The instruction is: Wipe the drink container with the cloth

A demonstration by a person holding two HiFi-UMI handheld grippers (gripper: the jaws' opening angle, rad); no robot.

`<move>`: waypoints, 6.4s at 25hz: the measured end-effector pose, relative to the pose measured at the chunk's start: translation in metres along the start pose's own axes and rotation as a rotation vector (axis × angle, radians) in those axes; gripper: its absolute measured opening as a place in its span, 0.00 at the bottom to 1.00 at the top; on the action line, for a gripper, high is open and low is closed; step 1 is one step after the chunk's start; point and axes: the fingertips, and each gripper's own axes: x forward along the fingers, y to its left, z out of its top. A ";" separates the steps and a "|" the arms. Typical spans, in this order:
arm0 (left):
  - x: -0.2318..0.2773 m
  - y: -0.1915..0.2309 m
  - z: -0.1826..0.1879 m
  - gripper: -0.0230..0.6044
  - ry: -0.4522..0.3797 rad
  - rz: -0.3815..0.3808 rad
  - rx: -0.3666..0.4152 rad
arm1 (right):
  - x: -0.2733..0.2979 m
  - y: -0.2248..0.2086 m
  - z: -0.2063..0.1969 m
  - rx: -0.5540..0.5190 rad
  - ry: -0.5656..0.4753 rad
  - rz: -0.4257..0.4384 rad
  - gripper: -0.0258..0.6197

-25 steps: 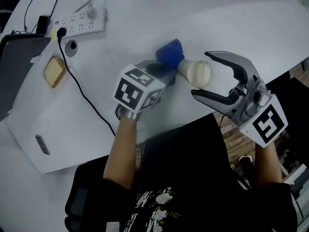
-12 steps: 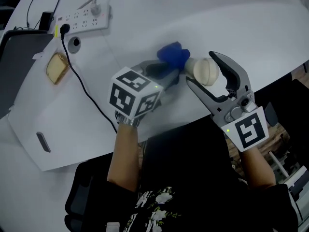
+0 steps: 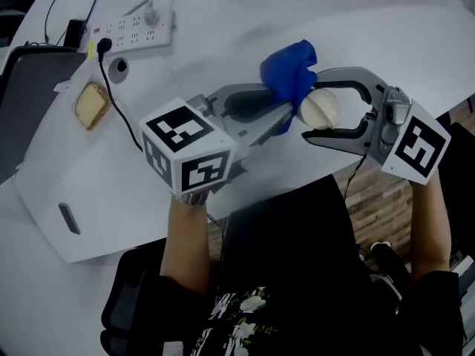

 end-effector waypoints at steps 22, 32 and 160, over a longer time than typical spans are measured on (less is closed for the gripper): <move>0.038 0.072 -0.086 0.14 0.179 0.176 -0.102 | -0.025 -0.016 -0.002 0.377 -0.129 -0.905 0.47; -0.015 0.023 -0.023 0.14 -0.069 0.029 -0.140 | -0.016 -0.004 -0.007 0.224 -0.047 -0.291 0.47; -0.131 -0.115 0.028 0.14 -0.508 0.719 0.474 | -0.128 0.057 0.055 0.192 -0.325 -0.740 0.04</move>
